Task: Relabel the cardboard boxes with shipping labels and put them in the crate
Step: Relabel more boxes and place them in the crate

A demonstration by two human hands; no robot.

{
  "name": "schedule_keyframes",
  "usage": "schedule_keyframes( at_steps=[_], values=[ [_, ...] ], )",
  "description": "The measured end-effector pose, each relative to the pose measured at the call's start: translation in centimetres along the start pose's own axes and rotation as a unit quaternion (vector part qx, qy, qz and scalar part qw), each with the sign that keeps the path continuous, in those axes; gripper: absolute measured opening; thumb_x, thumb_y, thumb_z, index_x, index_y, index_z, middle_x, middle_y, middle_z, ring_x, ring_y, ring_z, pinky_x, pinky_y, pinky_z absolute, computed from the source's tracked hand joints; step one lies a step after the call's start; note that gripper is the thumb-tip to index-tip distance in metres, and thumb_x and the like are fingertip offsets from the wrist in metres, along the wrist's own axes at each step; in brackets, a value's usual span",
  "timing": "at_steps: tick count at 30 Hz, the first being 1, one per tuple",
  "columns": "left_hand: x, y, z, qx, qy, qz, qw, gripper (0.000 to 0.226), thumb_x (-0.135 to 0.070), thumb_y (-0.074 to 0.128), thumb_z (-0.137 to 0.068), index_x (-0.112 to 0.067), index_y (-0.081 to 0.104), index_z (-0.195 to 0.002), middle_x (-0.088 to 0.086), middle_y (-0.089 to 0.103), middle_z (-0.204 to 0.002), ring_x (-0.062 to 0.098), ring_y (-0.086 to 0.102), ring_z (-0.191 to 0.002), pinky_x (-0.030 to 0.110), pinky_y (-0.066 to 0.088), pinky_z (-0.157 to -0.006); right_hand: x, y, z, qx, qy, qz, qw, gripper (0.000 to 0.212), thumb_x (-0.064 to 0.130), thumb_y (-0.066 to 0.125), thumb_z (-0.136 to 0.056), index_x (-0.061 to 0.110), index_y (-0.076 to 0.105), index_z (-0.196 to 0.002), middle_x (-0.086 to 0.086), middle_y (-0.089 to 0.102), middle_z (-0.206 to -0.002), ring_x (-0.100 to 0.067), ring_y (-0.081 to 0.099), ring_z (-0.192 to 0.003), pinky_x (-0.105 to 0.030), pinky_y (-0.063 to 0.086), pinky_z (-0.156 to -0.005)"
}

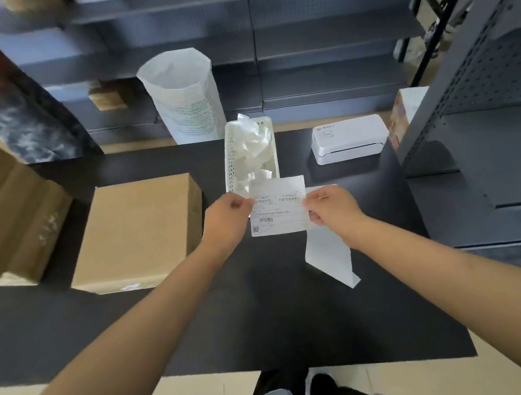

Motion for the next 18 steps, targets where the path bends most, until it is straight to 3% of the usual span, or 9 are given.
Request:
schedule_keyframes(
  at_steps=[4,9,14,18],
  values=[
    [2.5,-3.3,0.4,-0.027,-0.033,0.011,0.999,0.019,-0.032,0.055,-0.093,-0.015,0.062,-0.091,-0.008,0.059,-0.081,0.005,0.052,-0.072,0.022,0.038,-0.059,1.8,3.7,0.4,0.03,-0.012,0.049,0.998,0.016,0.019,0.057,-0.092,0.008,0.067,-0.097,-0.011,0.07,-0.099,-0.02,0.061,-0.079,-0.034,0.052,-0.086],
    [7.1,-7.6,-0.9,-0.039,-0.075,0.017,0.996,0.019,-0.032,0.054,-0.095,-0.015,0.061,-0.096,-0.002,0.061,-0.093,0.016,0.057,-0.087,0.028,0.042,-0.073,4.2,9.5,0.1,0.07,0.014,0.053,0.996,0.024,0.021,0.062,-0.091,0.004,0.063,-0.107,-0.012,0.066,-0.103,-0.02,0.061,-0.084,-0.03,0.053,-0.081],
    [12.0,-13.1,-3.9,-0.036,-0.089,0.012,0.995,0.023,-0.032,0.055,-0.094,-0.01,0.063,-0.098,0.002,0.063,-0.095,0.02,0.058,-0.088,0.028,0.041,-0.068,6.6,17.0,-0.6,0.088,0.037,0.043,0.995,0.019,0.016,0.062,-0.091,0.003,0.062,-0.105,-0.009,0.067,-0.103,-0.018,0.063,-0.085,-0.031,0.056,-0.087],
    [15.9,-18.0,-6.8,-0.029,-0.076,-0.041,0.996,0.017,-0.034,0.056,-0.093,-0.017,0.062,-0.093,-0.002,0.06,-0.104,0.017,0.055,-0.091,0.027,0.04,-0.076,8.3,23.3,-1.3,0.092,0.035,0.076,0.992,0.007,0.013,0.063,-0.09,0.009,0.065,-0.095,-0.001,0.064,-0.086,-0.011,0.061,-0.074,-0.021,0.05,-0.065]
  ],
)
Point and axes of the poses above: each hand's wrist, its own z-axis away from the middle knuckle, its own y-axis out of the palm, x = y × z, the point moved 1 cm from there along -z, towards the middle knuckle
